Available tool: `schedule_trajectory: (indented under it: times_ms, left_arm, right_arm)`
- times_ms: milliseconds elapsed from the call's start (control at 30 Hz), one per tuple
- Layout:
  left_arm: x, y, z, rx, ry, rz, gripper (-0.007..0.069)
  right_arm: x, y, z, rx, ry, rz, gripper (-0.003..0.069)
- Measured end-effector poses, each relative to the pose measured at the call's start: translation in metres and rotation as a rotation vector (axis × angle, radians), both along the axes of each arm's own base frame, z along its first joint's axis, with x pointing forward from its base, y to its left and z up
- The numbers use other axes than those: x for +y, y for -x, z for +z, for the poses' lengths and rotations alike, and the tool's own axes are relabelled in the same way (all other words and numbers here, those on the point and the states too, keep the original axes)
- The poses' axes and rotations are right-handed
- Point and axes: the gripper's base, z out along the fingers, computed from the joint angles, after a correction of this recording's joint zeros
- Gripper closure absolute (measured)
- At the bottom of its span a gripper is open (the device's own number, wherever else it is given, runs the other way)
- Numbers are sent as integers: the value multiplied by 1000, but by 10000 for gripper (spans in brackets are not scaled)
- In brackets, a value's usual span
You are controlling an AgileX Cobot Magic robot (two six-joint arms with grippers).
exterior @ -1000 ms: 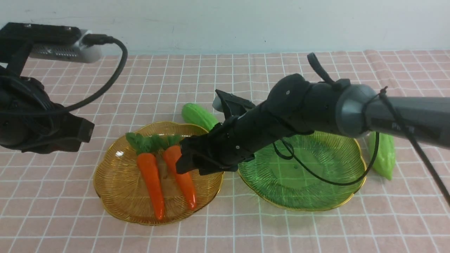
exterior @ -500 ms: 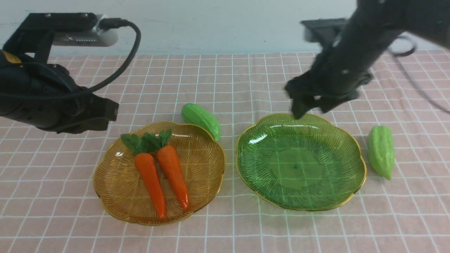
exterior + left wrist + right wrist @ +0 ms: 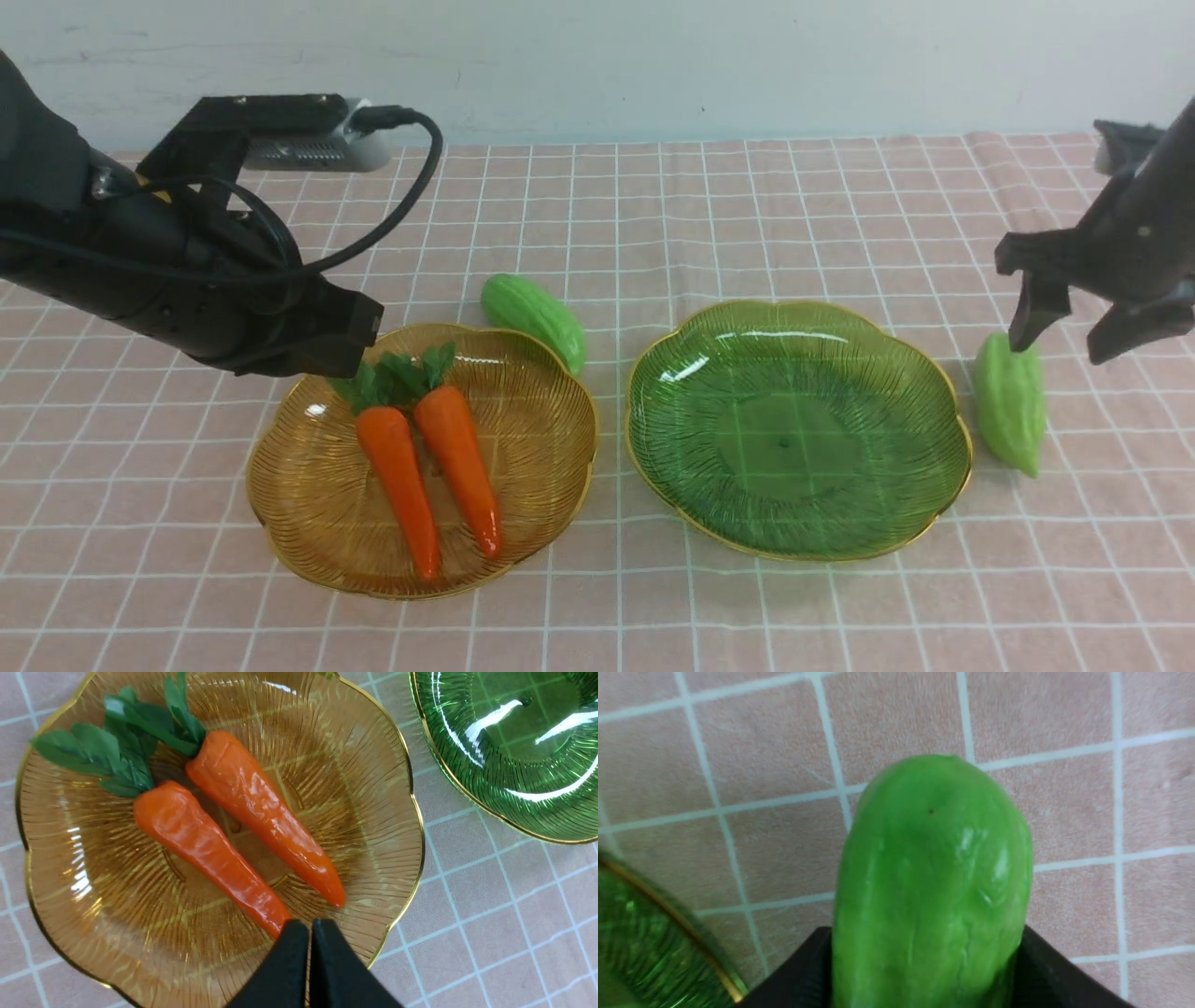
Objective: Put different types of vegetables on the plate.
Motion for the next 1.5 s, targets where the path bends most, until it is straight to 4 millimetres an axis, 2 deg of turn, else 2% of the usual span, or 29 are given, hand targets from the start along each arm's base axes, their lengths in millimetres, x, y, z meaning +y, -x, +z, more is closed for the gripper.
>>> schedule_trajectory:
  times_ms: [33, 100, 133, 233, 300, 400, 600, 700, 833, 933, 1000, 1100, 1133, 1267, 1367, 1500]
  left_arm:
    - [0, -1, 0, -9, 2, 4, 628]
    - [0, -7, 4, -34, 5, 11, 628]
    - [-2, -12, 8, -59, 9, 14, 628]
    - [-18, -34, 19, -136, -6, -14, 628]
    - [-33, -47, 21, -156, -36, -53, 628]
    - [-55, -66, 13, -139, -76, -69, 628]
    - [-78, -97, -2, -92, -138, -55, 615]
    - [-82, -111, -7, -93, -143, -43, 588]
    - [-88, -129, -17, -75, -135, -9, 498]
    - [-91, -139, -26, -64, -139, 14, 417]
    - [-92, -146, -33, -51, -142, 44, 329]
    - [-93, -158, -49, -24, -155, 103, 214]
    - [-92, -162, -54, -17, -155, 136, 153]
    - [-91, -176, -71, 18, -138, 225, 39]
    - [-90, -192, -88, 32, -111, 288, -25]
    - [-90, -207, -103, 29, -98, 315, -35]
  right_arm:
    - [0, 0, 5, -4, 1, 3, 255]
    - [4, 3, 40, -39, -27, 7, 255]
    - [14, 9, 63, -72, -79, 28, 255]
    - [47, 16, 83, -109, -147, 147, 255]
    - [79, 22, 81, -94, -171, 258, 255]
    - [103, 24, 69, -64, -173, 336, 255]
    - [114, 19, 41, 6, -145, 349, 249]
    - [114, 18, 37, 16, -134, 339, 218]
    - [113, 18, 37, 18, -128, 332, 87]
    - [113, 18, 37, 18, -128, 335, 32]
    - [113, 19, 39, 11, -129, 341, 4]
    - [116, 21, 45, -3, -129, 352, -4]
    - [117, 22, 48, -9, -129, 357, -5]
    - [126, 29, 63, -45, -131, 394, -2]
    - [133, 35, 73, -68, -132, 420, 11]
    - [142, 43, 85, -94, -142, 446, 36]
